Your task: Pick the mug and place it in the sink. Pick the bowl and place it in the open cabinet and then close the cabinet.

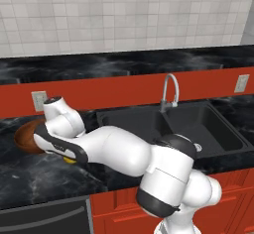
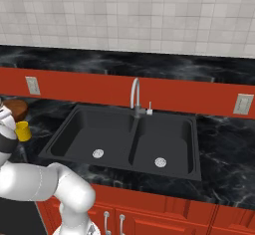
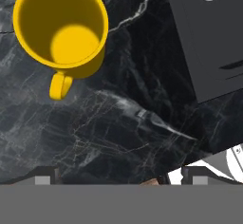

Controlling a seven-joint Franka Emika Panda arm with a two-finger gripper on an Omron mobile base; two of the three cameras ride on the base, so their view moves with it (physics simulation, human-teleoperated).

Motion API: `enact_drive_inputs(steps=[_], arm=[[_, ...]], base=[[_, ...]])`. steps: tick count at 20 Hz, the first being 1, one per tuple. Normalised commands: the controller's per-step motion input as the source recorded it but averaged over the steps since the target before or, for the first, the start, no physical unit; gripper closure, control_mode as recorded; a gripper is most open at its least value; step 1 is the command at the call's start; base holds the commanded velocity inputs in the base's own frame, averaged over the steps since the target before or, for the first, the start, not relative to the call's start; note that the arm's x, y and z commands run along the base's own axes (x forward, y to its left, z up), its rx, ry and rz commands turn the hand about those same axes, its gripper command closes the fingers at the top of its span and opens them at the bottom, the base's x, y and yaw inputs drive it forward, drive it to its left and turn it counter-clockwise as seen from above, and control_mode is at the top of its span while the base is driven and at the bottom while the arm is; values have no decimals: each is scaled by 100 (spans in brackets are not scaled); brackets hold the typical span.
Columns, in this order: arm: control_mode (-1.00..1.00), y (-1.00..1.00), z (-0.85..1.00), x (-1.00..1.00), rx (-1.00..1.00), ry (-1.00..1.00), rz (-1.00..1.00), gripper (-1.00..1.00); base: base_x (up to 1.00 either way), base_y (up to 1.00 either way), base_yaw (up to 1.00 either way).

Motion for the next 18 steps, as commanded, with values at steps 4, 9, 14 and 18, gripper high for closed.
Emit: enact_drive_inputs(steps=[4, 9, 14, 18], arm=[[-100, 9, -17, 9, 0, 0, 0, -100], [-100, 0, -3, 12, 0, 0, 0, -100], [-100, 2, -1, 6, 0, 0, -7, -100], [-100, 16, -10, 6, 0, 0, -11, -100]], base=[[0, 0, 0], [0, 0, 0], [0, 0, 0], [0, 0, 0]])
